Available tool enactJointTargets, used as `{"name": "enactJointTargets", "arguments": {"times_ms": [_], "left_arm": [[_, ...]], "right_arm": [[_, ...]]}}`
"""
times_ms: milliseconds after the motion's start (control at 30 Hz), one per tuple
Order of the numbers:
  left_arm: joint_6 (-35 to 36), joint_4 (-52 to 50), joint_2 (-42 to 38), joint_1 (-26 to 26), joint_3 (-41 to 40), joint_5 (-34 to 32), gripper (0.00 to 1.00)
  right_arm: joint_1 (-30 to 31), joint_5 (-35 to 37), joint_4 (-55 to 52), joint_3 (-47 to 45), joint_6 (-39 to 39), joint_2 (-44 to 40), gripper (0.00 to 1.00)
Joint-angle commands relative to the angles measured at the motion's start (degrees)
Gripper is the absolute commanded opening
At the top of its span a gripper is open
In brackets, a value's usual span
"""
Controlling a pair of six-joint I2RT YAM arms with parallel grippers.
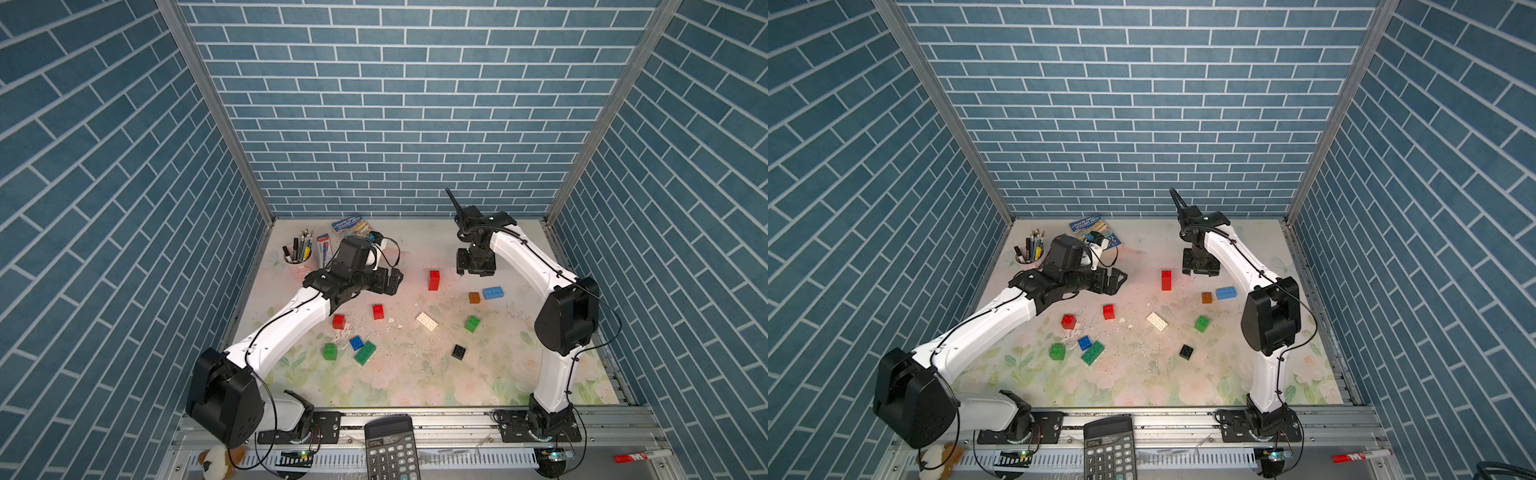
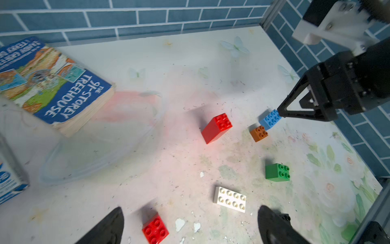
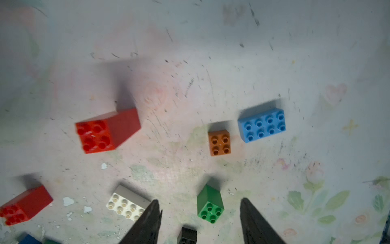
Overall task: Assemble the letter r with lego
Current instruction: Assemble the lego brick with the lego brick, then move the lego brick at the center of the board.
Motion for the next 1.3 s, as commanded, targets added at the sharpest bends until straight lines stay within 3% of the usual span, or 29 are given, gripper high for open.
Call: {"name": "enactJointTargets", "arguments": {"times_ms": [0,167,300,833,1100,1267], "left_arm": [[-0.6,1.9,2.7,-3.4,2.7,-1.2,1.0],[-1.0,1.8,7.2,-8.6,6.8,-3.7,1.0],[-2.4,2.3,9.2,-11.1,8.3,-4.7,1.0],[-1.6,-0.6,6.9,-11.7,8.7,-11.0,1.0],[0.5,-1.2,7.0,-9.6,8.9,-10.2,1.0],[0.4,-0.1,6.6,-7.3,7.6,-8.5,1.0]], "right_arm": [[-1.2,-0.2,3.8,-8.1,0.4,-4.2,0.6],[-3.9,-3.4,9.5,-20.2,0.0,-9.1,0.59],[-5.6,-6.2,13.9,-24.5,-1.5,-9.9,0.59],[-8.3,-10.3,19.5,-19.6,-4.9,0.8,0.56],[-8.3,-10.9,19.6,-18.8,-4.4,3.7,0.56],[-8.3,-11.0,18.9,-17.4,-4.1,5.9,0.47]]}}
